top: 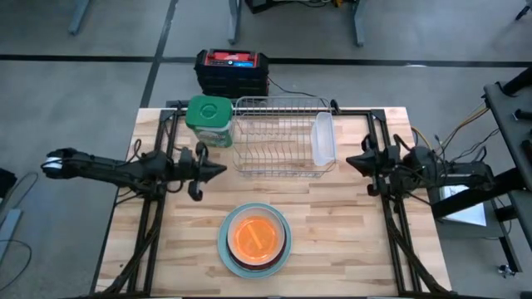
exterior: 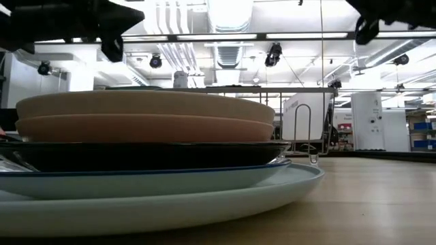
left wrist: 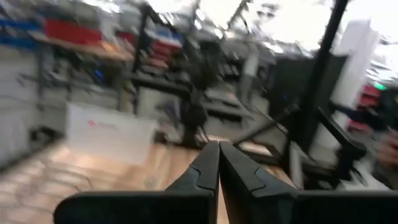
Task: Sort dishes
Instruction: Put the orange plate in the dishwasher rack
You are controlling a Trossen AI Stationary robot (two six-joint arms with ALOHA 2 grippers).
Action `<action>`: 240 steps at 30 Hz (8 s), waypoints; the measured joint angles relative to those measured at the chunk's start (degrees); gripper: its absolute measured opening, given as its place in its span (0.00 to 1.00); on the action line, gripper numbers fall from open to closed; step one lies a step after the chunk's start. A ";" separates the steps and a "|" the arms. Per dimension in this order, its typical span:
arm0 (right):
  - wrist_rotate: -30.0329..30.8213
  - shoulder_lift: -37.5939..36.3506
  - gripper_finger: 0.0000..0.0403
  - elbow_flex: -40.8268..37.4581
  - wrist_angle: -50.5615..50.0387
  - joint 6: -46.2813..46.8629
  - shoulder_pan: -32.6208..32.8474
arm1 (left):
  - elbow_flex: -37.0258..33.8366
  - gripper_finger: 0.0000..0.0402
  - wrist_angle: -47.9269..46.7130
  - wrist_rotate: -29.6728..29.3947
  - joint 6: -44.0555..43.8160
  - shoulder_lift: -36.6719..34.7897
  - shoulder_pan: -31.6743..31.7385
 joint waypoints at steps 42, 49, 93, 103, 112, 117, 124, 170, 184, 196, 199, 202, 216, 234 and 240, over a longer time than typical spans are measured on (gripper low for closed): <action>3.83 57.21 0.00 40.03 -6.75 -1.92 6.97 | 7.27 0.00 -33.18 -22.58 22.65 -5.13 -1.16; 3.87 68.94 0.00 51.87 -20.07 -0.74 7.52 | 3.53 0.00 -35.85 -22.58 22.47 -10.12 -1.16; 6.32 102.50 0.00 73.97 -33.47 -4.72 13.33 | -4.20 0.00 -39.32 -45.06 15.76 -21.08 -1.20; 9.27 103.10 0.05 73.95 -32.54 -1.34 15.02 | -4.18 0.00 -39.06 -43.37 14.44 -19.30 -1.16; 13.51 104.10 0.25 73.90 -31.49 3.71 15.48 | -4.18 0.00 -38.83 -43.28 10.81 -18.48 -1.16; 9.79 104.23 0.31 73.88 -31.66 3.80 15.50 | -4.18 0.00 -38.38 -43.28 10.83 -18.48 -1.16; 8.90 105.22 0.33 73.88 -32.00 6.25 15.50 | -4.18 0.00 -38.32 -43.28 10.89 -18.46 -1.16; 8.97 109.45 0.27 73.81 -32.15 6.35 14.67 | -4.18 0.00 -38.42 -43.28 10.98 -17.67 -1.16; 8.79 109.38 0.01 73.84 -31.80 3.68 14.19 | -4.18 0.00 -38.43 -43.30 11.00 -17.55 -1.16; 9.67 104.48 0.00 73.88 -32.17 -1.25 14.31 | -4.18 0.00 -38.43 -43.30 11.00 -17.52 -1.18; 11.43 102.59 0.00 73.88 -32.28 -3.79 14.51 | -4.18 0.00 -38.25 -43.30 11.01 -17.53 -1.16; 12.47 101.22 0.00 73.90 -32.30 -6.81 14.68 | -4.16 0.00 -37.11 -43.28 11.44 -17.52 -1.18; 24.35 100.32 0.00 73.90 -33.31 -18.50 17.54 | -4.16 0.00 -35.22 -31.80 13.11 -17.54 -1.19; 27.12 84.68 0.00 73.88 -31.15 -29.36 17.76 | -4.16 0.00 -33.22 -32.04 14.30 -17.56 -1.17; 27.40 78.73 0.00 73.88 -30.30 -43.86 14.74 | -4.16 0.00 -32.43 -32.05 14.43 -17.56 -1.18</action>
